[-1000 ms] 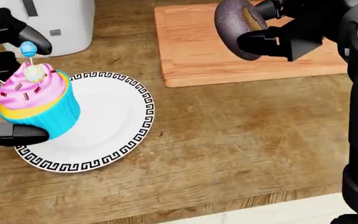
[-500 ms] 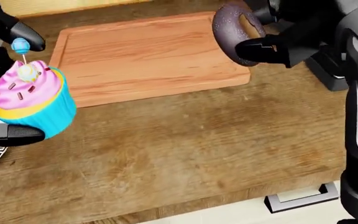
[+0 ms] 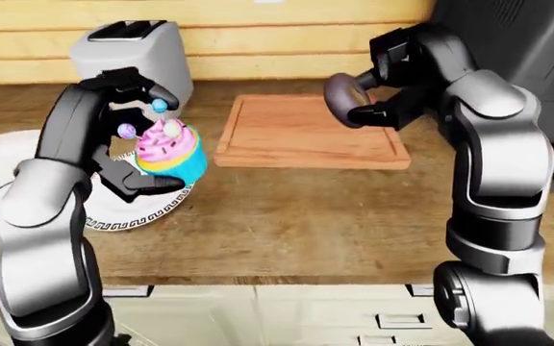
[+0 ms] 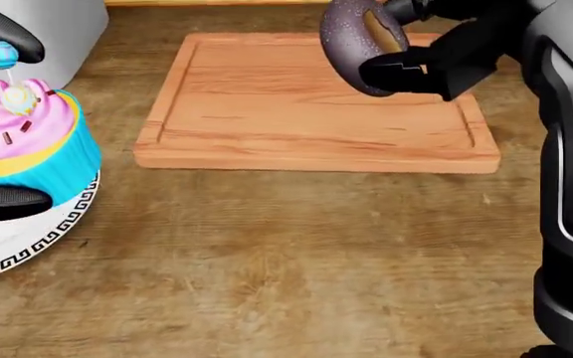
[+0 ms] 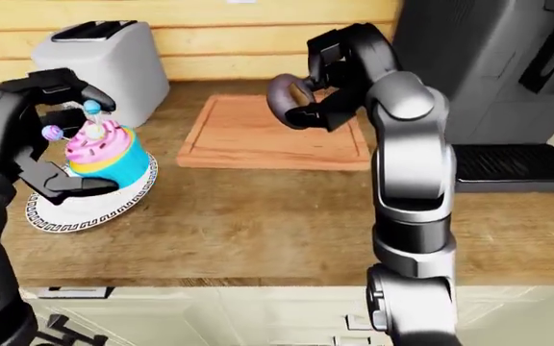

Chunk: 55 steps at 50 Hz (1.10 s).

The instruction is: Move the dessert items from the plate to the tray.

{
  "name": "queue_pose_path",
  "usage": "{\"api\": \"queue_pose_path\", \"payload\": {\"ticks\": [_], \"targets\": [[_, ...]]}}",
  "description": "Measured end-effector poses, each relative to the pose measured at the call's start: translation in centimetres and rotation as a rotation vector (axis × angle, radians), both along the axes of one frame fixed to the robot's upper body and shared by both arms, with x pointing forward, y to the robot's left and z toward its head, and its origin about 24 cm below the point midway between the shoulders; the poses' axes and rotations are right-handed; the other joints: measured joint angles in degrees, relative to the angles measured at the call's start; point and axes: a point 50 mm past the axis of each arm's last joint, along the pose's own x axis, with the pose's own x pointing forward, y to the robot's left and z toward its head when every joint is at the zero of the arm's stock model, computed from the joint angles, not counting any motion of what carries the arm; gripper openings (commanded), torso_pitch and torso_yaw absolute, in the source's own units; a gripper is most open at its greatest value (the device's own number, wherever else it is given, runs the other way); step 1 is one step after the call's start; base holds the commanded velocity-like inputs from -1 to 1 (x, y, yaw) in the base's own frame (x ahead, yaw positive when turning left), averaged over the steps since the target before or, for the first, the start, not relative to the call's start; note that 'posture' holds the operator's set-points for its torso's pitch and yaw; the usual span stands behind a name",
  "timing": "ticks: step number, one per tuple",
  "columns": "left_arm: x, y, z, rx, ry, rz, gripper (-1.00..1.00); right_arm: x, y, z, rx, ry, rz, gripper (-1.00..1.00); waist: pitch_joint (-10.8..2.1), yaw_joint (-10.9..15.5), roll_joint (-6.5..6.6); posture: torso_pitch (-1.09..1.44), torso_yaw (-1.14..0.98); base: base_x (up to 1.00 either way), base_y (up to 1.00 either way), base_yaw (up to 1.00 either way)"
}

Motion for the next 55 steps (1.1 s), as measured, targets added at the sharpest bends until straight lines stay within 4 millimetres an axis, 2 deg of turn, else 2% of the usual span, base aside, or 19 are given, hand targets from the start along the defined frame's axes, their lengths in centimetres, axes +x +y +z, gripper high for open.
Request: {"api": "queue_pose_path", "payload": {"ticks": [2,4,7,9,10,12,14,15,16,19,21,25,29,34,40,43,48,55], "targets": [[0.0,-0.1,0.1,0.002,-0.006,-0.001,-1.0,0.0,-0.1,0.1,0.0,-0.008,-0.003,-1.0,0.19,-0.2,-2.0,0.0,0.0,0.0,0.0,0.0],[0.4,-0.6,-0.9,-0.004,0.033,-0.026,-1.0,0.0,-0.5,-0.2,0.007,0.002,-0.022,-1.0,0.88,-0.73,-0.92,0.0,0.0,0.0,0.0,0.0],[1.0,-1.1,-2.2,-0.013,0.111,-0.063,-1.0,0.3,-1.2,-1.1,0.021,0.048,-0.057,-1.0,0.86,-1.2,0.86,0.0,0.0,0.0,0.0,0.0],[1.1,-1.1,-2.2,-0.015,0.119,-0.068,-1.0,0.4,-1.5,-1.5,0.051,0.073,-0.068,-1.0,0.49,-1.45,2.5,0.0,0.0,0.0,-0.3,0.0],[1.0,-0.9,-2.2,-0.015,0.116,-0.061,-1.0,0.5,-1.4,-1.8,0.061,0.087,-0.068,-1.0,0.72,-1.1,2.6,0.0,0.0,0.09,-0.47,0.0],[0.9,-0.5,-2.1,-0.018,0.111,-0.037,-1.0,0.7,-1.1,-2.3,0.059,0.112,-0.058,-1.0,0.27,-0.94,4.1,0.0,0.0,0.3,-0.68,0.0],[0.7,-0.2,-1.8,-0.017,0.095,-0.017,-1.0,0.7,-0.8,-2.3,0.046,0.117,-0.043,-1.0,0.61,-0.87,4.8,0.0,0.0,0.3,-0.47,0.0],[0.5,-0.1,-1.3,-0.01,0.068,-0.011,-1.0,0.5,-0.6,-1.7,0.037,0.089,-0.035,-1.0,0.21,-1.05,4.31,0.0,0.0,0.0,0.0,0.0],[0.2,-0.1,-0.7,-0.002,0.035,-0.007,-1.0,0.2,-0.5,-0.8,0.029,0.045,-0.029,-1.0,-0.19,-0.85,3.11,0.0,0.0,0.0,0.0,0.0],[0.1,-0.4,0.1,0.01,-0.011,-0.014,-1.0,-0.2,-0.6,0.6,0.019,-0.035,-0.032,-1.0,-0.1,-0.35,-0.66,0.0,0.0,0.0,0.0,0.0],[0.5,-0.9,-0.9,0.004,0.033,-0.045,-1.0,0.1,-1.1,-0.1,0.014,-0.008,-0.058,-1.0,0.9,-0.64,0.28,0.0,0.0,0.0,0.0,0.0],[1.2,-1.2,-2.1,-0.009,0.112,-0.075,-1.0,1.3,-1.4,-2.0,0.005,0.113,-0.099,-1.0,1.39,-1.34,1.65,0.0,0.0,0.0,0.0,0.0],[1.1,-0.5,-1.6,-0.011,0.089,-0.041,-1.0,2.1,-0.2,-2.1,-0.029,0.164,-0.078,-1.0,0.94,-1.62,1.67,0.0,0.0,0.0,0.0,0.0],[1.0,-0.5,-0.9,0.002,0.054,-0.035,-1.0,3.0,0.9,-0.3,-0.047,0.133,-0.062,-1.0,0.22,-1.33,1.59,0.0,0.0,0.0,0.0,0.0],[1.3,-0.5,-1.3,0.005,0.069,-0.035,-1.0,4.4,1.5,1.0,-0.117,0.143,-0.089,-1.0,-0.07,-1.36,1.39,0.0,0.0,0.0,0.0,0.0],[1.4,-0.5,-1.6,0.002,0.08,-0.035,-1.0,5.5,1.9,0.7,-0.183,0.187,-0.105,-1.0,0.02,-1.4,1.4,0.0,0.0,0.0,0.0,0.0],[1.6,-0.6,-1.6,0.005,0.079,-0.038,-1.0,7.4,2.2,-1.0,-0.269,0.269,-0.13,-1.0,0.19,-1.36,1.59,0.0,0.0,0.0,0.0,0.0],[1.5,-0.6,-1.8,0.003,0.078,-0.038,-1.0,8.9,2.5,-2.2,-0.435,0.276,-0.142,-1.0,0.33,-1.37,2.08,0.0,0.0,0.0,0.0,0.0]]}}
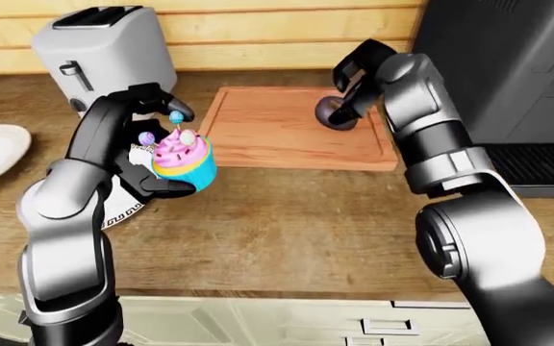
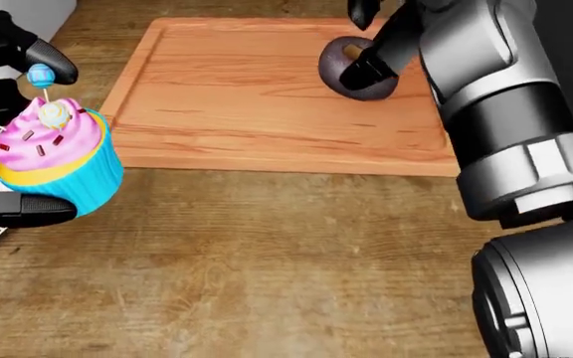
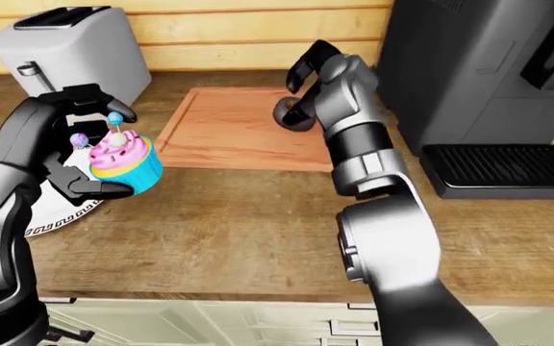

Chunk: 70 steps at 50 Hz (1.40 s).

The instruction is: Move the dessert items from the plate to the tray.

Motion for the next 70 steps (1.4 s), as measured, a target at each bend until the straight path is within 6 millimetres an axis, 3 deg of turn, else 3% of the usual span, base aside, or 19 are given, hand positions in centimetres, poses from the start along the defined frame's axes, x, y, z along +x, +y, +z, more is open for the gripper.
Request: {"api": "queue_pose_path", "payload": {"ticks": [10,17,18,19,32,43,52,59,70], "targets": [[-0.1,-0.1,0.4,0.003,-0.009,-0.004,-1.0,0.4,0.6,-0.6,-0.138,-0.033,0.042,-1.0,-0.2,0.06,0.12,0.0,0.0,0.0,0.0,0.0],[0.0,-0.2,0.7,0.006,-0.015,-0.008,-1.0,0.6,0.6,-2.2,-0.195,-0.01,0.066,-1.0,-0.22,0.05,0.15,0.0,0.0,0.0,0.0,0.0],[0.0,-0.2,0.7,0.006,-0.015,-0.008,-1.0,0.6,0.5,-2.3,-0.197,-0.006,0.065,-0.53,-0.18,0.05,0.18,0.0,0.0,0.0,0.0,0.0],[0.0,-0.2,0.7,0.006,-0.015,-0.007,-1.0,0.6,0.5,-2.4,-0.198,-0.004,0.063,1.0,-0.14,0.05,0.21,0.0,0.0,0.0,0.0,0.0],[0.8,-0.1,1.0,0.017,-0.008,-0.01,-1.0,0.2,0.3,1.4,-0.159,-0.124,0.036,1.0,-0.42,0.13,-0.14,0.0,0.0,0.0,0.0,0.0],[5.2,-1.4,4.0,0.069,-0.004,-0.057,-1.0,-1.9,2.8,4.3,-0.103,-0.173,0.122,1.0,-0.03,0.39,-0.57,0.0,0.0,0.0,0.0,0.0],[10.3,-3.0,6.9,0.096,0.01,-0.088,-1.0,-2.7,2.4,4.4,-0.065,-0.163,0.113,1.0,-0.12,0.71,-1.0,0.0,0.0,0.0,0.0,0.0],[13.7,-5.2,5.0,0.121,0.066,-0.107,-1.0,-3.1,2.1,4.9,-0.06,-0.18,0.108,1.0,-0.38,0.54,-1.31,0.0,0.0,0.0,0.0,0.0],[14.5,-9.7,3.0,0.157,0.033,-0.13,-1.0,-3.2,2.2,5.4,-0.054,-0.187,0.107,1.0,-0.4,0.23,-1.64,0.0,0.0,0.0,0.0,0.0]]}}
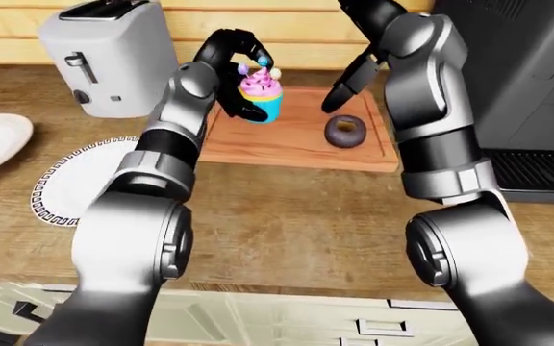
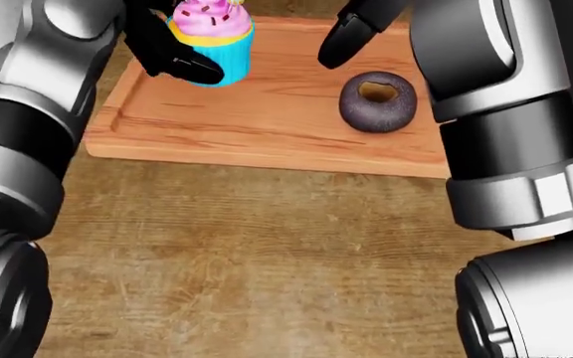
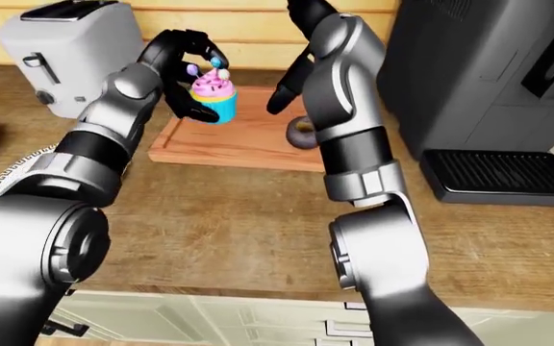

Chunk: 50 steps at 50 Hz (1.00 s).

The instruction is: Move the dessert items from the plate to the tray.

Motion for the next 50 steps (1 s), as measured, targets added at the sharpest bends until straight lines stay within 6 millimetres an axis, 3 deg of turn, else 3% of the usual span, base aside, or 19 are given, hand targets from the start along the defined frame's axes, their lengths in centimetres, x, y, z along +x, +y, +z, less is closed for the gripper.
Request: {"api": "queue_pose_path", "payload": {"ticks": [7,23,32,33,35,37,38,39,40,41,43,44,50], "targets": [[0.0,-1.2,-1.5,0.013,-0.024,0.034,-1.0,-0.2,-0.1,0.3,0.002,-0.013,-0.002,1.0,-0.18,-0.2,-0.01,0.0,0.0,0.0,0.0,0.0],[0.0,-1.5,-4.4,0.023,-0.021,0.111,-1.0,-0.3,-0.4,0.1,0.01,-0.018,-0.007,1.0,-0.18,-0.17,-0.05,0.0,0.0,0.0,0.0,0.0],[-0.1,-1.4,-5.1,0.027,-0.025,0.124,-0.96,-0.4,-0.6,-0.1,0.013,-0.015,-0.011,1.0,-0.25,-0.16,-0.01,0.0,0.0,0.0,0.0,0.0],[-0.1,-1.4,-5.2,0.027,-0.024,0.125,-0.86,-0.4,-0.6,0.0,0.013,-0.015,-0.011,1.0,-0.26,-0.15,0.01,0.0,0.0,0.0,0.0,0.0],[-0.1,-1.4,-5.4,0.029,-0.019,0.125,-0.4,-0.5,-0.6,0.0,0.014,-0.019,-0.011,1.0,-0.33,-0.15,0.0,0.0,0.0,0.0,0.0,0.0],[-0.1,-1.4,-5.7,0.031,-0.012,0.126,-0.4,-0.5,-0.6,0.0,0.015,-0.022,-0.011,1.0,-0.37,-0.15,0.01,0.0,0.0,0.0,0.0,0.0],[-0.1,-1.4,-5.8,0.032,-0.009,0.126,-0.18,-0.5,-0.6,-0.1,0.015,-0.021,-0.011,1.0,-0.39,-0.15,0.01,0.0,0.0,0.0,0.0,0.0],[-0.1,-1.4,-5.9,0.033,-0.005,0.127,-0.11,-0.5,-0.6,-0.2,0.016,-0.02,-0.011,1.0,-0.4,-0.14,0.01,0.0,0.0,0.0,0.0,0.0],[-0.1,-1.4,-5.9,0.034,-0.003,0.128,0.26,-0.4,-0.6,-0.2,0.016,-0.019,-0.01,1.0,-0.39,-0.14,0.01,0.0,0.0,0.0,0.0,0.0],[-0.1,-1.4,-6.0,0.035,-0.001,0.127,0.33,-0.4,-0.6,-0.3,0.016,-0.016,-0.01,1.0,-0.37,-0.13,0.03,0.0,0.0,0.0,0.0,0.0],[-0.1,-1.4,-6.0,0.034,-0.001,0.126,0.91,-0.4,-0.6,-0.4,0.018,-0.013,-0.01,1.0,-0.37,-0.13,0.01,0.0,0.0,0.0,0.0,0.0],[-0.1,-1.4,-6.0,0.031,-0.004,0.126,1.0,-0.4,-0.6,-0.4,0.018,-0.011,-0.01,1.0,-0.36,-0.14,0.0,0.0,0.0,0.0,0.0,0.0],[-0.1,-1.4,-5.1,0.03,-0.037,0.124,1.0,-0.5,-0.7,-0.3,0.019,-0.01,-0.012,1.0,-0.56,-0.13,0.09,0.0,0.0,0.0,0.0,0.0]]}}
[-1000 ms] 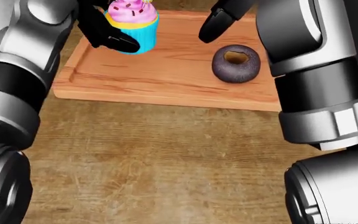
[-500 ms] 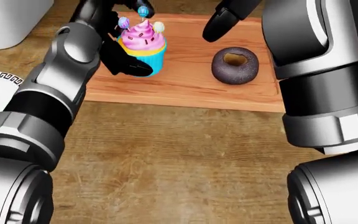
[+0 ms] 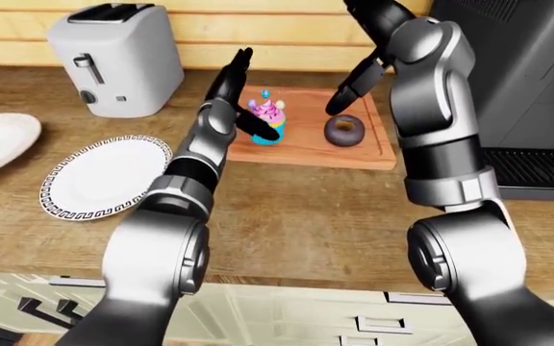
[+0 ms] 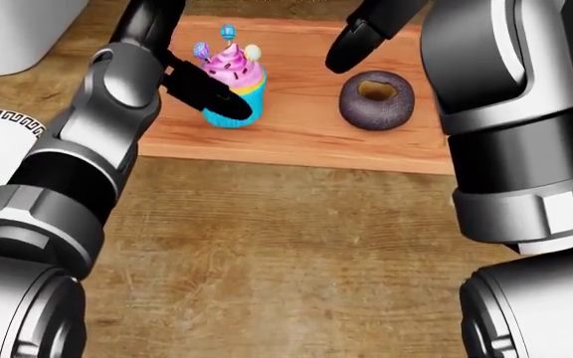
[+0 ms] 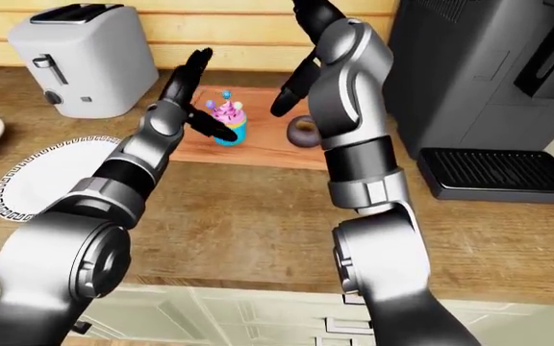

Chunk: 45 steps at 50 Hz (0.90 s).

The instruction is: Move the dessert items from the plate to the tray.

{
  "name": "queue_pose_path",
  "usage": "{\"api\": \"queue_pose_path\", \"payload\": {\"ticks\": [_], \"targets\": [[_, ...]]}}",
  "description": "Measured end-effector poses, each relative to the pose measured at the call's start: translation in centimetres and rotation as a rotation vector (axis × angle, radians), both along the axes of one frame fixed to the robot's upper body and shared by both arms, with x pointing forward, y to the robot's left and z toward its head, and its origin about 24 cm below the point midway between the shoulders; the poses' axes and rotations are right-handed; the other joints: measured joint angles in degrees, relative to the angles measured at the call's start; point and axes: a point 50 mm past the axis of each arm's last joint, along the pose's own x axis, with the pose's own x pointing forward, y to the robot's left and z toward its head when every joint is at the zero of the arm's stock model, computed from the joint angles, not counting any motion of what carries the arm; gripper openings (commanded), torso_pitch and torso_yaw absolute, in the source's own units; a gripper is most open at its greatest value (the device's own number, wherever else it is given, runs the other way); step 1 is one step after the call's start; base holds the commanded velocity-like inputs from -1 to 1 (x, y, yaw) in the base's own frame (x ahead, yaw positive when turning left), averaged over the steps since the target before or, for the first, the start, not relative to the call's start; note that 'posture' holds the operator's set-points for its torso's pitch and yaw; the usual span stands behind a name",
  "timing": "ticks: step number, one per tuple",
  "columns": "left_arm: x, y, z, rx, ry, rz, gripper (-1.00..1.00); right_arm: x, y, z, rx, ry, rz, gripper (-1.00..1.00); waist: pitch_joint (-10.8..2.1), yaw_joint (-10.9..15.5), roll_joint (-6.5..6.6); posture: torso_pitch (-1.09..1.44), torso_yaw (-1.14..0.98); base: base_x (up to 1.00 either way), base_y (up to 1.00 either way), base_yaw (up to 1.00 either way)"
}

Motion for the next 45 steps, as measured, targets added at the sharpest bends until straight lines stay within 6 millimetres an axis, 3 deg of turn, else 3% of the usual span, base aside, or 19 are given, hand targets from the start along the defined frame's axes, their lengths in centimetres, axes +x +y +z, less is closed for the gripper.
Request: {"api": "queue_pose_path", "payload": {"ticks": [12,21,27,36,45], "targets": [[0.1,0.5,1.1,-0.008,-0.009,0.003,1.0,0.0,0.0,0.4,-0.001,-0.008,0.001,1.0,0.05,-0.05,0.06,0.0,0.0,0.0,0.0,0.0],[0.0,1.4,5.3,-0.053,-0.079,-0.047,1.0,-0.2,-0.5,1.3,0.009,-0.031,-0.011,1.0,0.25,0.0,0.21,0.0,0.0,0.0,0.0,0.0],[-0.8,2.1,9.3,-0.061,-0.15,-0.073,1.0,-0.4,-0.6,2.1,0.008,-0.051,-0.009,1.0,0.59,-0.08,0.31,0.0,0.0,0.0,0.0,0.0],[-4.5,4.7,13.7,-0.054,-0.306,-0.058,1.0,-2.4,-1.3,4.5,0.021,-0.146,0.028,1.0,1.17,-0.36,0.76,0.0,0.0,0.0,0.0,0.0],[-9.6,8.0,14.3,-0.078,-0.343,-0.009,1.0,-5.1,-3.3,5.6,0.051,-0.183,0.019,1.0,1.79,-0.3,0.9,0.0,0.0,0.0,0.0,0.0]]}}
